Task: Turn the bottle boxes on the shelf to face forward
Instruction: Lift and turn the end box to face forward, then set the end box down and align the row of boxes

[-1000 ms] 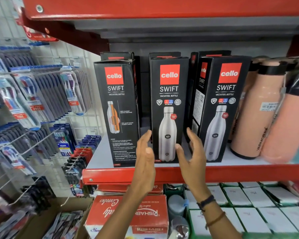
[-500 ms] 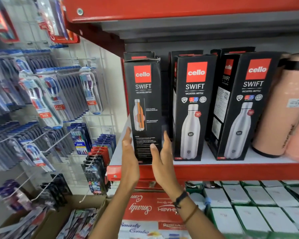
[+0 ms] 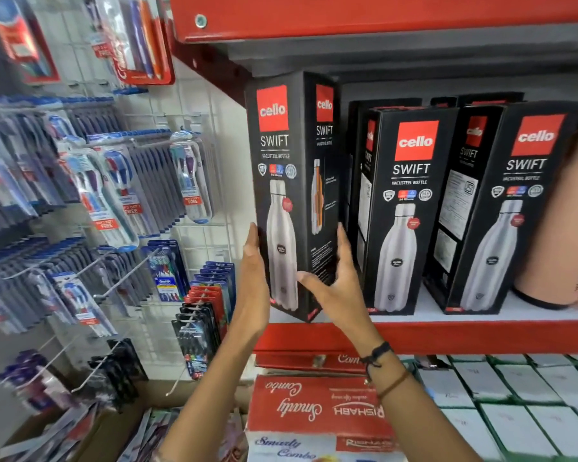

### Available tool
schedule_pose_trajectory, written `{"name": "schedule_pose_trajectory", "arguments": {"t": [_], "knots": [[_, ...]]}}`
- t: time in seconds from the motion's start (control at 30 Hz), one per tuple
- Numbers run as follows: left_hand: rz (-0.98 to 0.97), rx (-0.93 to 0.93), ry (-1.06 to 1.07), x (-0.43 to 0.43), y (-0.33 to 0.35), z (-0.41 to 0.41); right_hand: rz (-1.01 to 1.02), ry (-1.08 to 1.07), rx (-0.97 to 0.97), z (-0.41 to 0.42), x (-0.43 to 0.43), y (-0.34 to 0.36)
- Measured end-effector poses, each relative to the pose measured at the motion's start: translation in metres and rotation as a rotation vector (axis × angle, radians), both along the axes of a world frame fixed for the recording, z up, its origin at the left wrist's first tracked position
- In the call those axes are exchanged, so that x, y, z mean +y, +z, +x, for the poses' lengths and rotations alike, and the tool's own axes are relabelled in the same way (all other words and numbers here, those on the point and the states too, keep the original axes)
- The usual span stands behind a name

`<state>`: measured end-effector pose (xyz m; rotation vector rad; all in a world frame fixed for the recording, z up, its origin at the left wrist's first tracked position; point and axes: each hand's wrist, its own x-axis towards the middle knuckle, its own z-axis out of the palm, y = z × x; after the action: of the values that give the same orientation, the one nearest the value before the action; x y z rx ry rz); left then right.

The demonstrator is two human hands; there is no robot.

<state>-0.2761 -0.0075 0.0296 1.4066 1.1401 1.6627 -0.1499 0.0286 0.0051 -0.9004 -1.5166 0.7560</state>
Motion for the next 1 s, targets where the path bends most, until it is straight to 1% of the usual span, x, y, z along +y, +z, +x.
{"name": "schedule_pose_trajectory", "arguments": {"t": [0.17,0.23,0.37,0.53,0.63,0.73,0.9,1.0], "knots": [[0.048,0.07,-0.054,0.005,-0.01,-0.005,-0.009,0.073,-0.042,0.011,0.006,-0.006],[0.046,0.096,-0.067,0.008,-0.018,-0.006,-0.01,0.048,-0.054,0.013,0.009,-0.01],[0.033,0.08,-0.08,0.006,-0.029,-0.003,0.0,-0.015,-0.099,0.014,0.014,-0.018],[-0.007,0.112,-0.087,0.005,-0.038,-0.004,-0.003,-0.048,-0.027,0.011,0.012,-0.028],[-0.016,0.078,-0.071,0.004,-0.041,-0.006,0.001,-0.079,-0.02,0.01,0.004,-0.029],[-0.011,0.069,-0.05,0.003,-0.039,-0.007,-0.017,-0.11,0.035,0.012,0.002,-0.029],[0.013,0.101,-0.064,-0.006,-0.038,-0.003,-0.118,-0.016,0.151,0.016,-0.004,-0.026],[-0.001,0.101,-0.069,-0.013,-0.04,-0.003,-0.129,0.025,0.185,0.019,-0.013,-0.024]]}}
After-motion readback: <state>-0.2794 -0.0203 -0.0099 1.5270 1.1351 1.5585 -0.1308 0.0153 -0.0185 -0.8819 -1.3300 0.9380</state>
